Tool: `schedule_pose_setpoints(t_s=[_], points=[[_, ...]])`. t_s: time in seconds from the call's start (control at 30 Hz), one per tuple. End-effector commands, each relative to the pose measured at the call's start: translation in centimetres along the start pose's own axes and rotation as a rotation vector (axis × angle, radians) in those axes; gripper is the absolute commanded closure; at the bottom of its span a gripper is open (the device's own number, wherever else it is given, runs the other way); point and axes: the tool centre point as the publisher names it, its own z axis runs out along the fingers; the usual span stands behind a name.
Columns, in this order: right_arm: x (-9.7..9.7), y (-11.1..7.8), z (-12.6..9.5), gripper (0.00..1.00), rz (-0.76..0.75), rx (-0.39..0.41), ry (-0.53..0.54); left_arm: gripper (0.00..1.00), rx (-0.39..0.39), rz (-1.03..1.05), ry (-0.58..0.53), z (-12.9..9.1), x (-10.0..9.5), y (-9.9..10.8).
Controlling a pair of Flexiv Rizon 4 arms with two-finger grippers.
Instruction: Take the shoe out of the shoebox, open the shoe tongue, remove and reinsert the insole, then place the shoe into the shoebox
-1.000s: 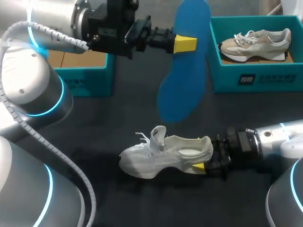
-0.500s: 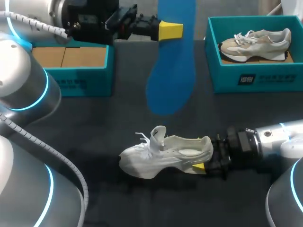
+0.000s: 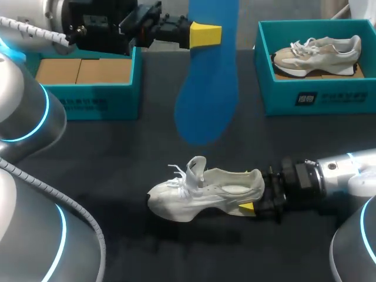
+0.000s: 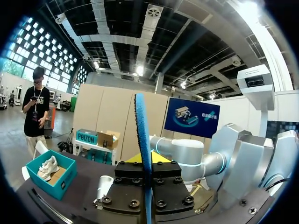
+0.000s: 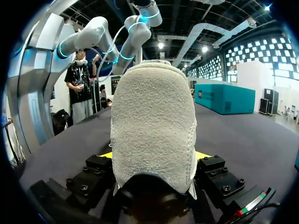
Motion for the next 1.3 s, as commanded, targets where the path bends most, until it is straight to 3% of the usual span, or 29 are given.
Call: schedule_pose_setpoints(t_s=[0.03, 0.57, 0.8, 0.93, 1.3], points=[[0.02, 0.07, 0.16, 1.0, 0.0, 0.002, -0.001, 1.0, -0.053, -0.001, -0.029, -0.85, 0.71, 0.08], [0.02, 0.07, 0.16, 1.0, 0.0, 0.002, -0.001, 1.0, -0.061, -0.005, -0.053, -0.9, 0.74, 0.23], [0.02, 0.07, 0.16, 1.0, 0.0, 0.002, -0.001, 1.0, -0.012, -0.085, -0.07, -1.19, 0.67, 0.65], [0.02, 0.07, 0.16, 1.0, 0.0, 0.002, -0.001, 1.0, 0.024, -0.127, -0.034, -1.52, 0.84, 0.61], [0.02, 0.07, 0.16, 1.0, 0.0, 0.002, -0.001, 1.0, 0.015, -0.153, -0.005, -1.57, 0.96, 0.69]])
